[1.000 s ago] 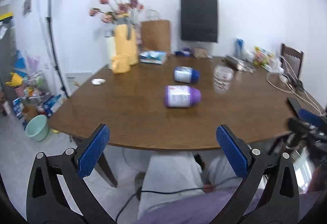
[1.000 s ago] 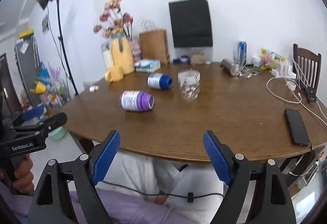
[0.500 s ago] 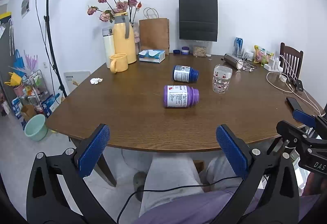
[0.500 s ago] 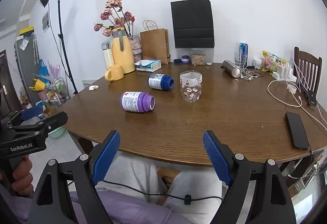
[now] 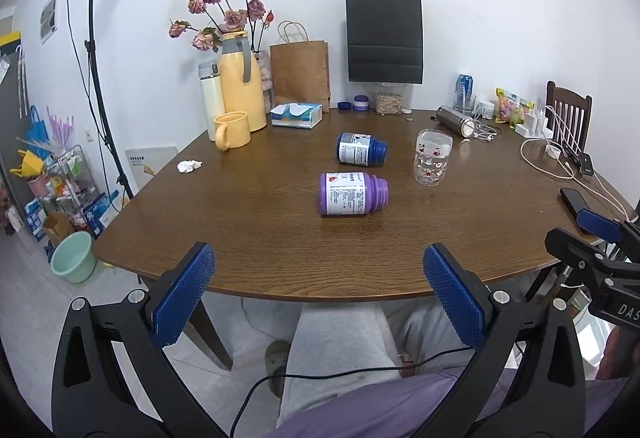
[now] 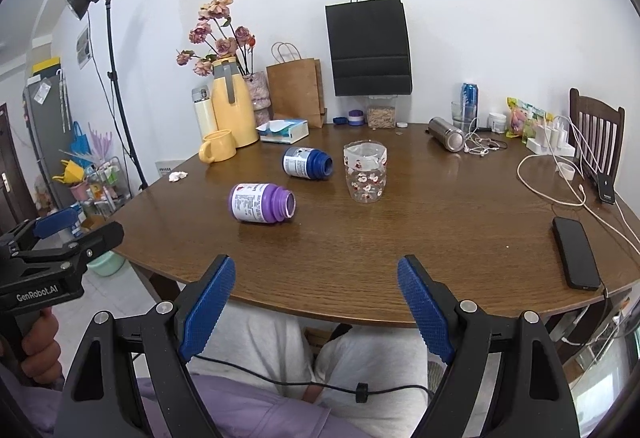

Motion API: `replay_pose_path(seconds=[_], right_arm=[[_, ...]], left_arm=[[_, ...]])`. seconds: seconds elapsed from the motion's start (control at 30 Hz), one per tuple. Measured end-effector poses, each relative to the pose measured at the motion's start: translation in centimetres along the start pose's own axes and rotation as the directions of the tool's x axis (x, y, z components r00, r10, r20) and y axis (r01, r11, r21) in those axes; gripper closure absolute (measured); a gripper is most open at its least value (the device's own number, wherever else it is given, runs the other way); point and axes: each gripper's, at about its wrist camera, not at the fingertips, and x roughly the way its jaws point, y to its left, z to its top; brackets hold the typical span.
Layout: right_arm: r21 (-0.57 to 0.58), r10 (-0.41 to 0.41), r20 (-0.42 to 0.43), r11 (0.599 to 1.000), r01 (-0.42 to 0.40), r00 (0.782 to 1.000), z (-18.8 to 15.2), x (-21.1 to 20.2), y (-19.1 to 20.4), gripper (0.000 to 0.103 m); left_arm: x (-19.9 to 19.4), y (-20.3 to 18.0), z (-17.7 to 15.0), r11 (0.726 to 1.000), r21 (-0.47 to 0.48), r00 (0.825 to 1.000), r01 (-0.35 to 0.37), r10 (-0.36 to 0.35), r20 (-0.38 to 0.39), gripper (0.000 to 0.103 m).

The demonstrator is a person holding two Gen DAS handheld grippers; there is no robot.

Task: Flip cup upright

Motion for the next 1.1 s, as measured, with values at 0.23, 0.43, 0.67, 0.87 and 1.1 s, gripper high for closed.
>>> replay_pose_path(seconds=[0.23,0.43,0.67,0.87,1.1], right_arm=[[-0.004,-0.003,0.0,1.0,0.003,1.0,0.05,-0.1,0.02,0.016],[-0.004,-0.003,0.0,1.0,0.003,1.0,-0.09,-0.11,0.05,0.016],[-0.013,-0.003,0.001,1.0,0.003,1.0,-0.21,-0.14,0.29,0.016],[-0.01,-0.011,0.003,1.0,0.011,1.0,-0.34,-0.32,-0.05,0.016],[-0.008,-0.01,0.004,1.0,0.01,1.0,-0.27,-0.38,-0.18,0.016]], left_arm=[[0.15,0.16,-0.03,1.0,-0.008,1.0,0.0,0.0,-0.011,0.0],[0.03,-0.08,-0.04,1.0,-0.001,1.0,0.001,-0.001,-0.006,0.0],[-0.05,-0.28,-0.39,1.0,0.001,1.0,0.002,-0.002,-0.01,0.0],[0.07,-0.37,-0.44,1.0,0.0,1.0,0.0,0.0,-0.016,0.0],[0.03,-0.7,-0.38,1.0,0.019,1.0,0.009,-0.009,-0.006,0.0]])
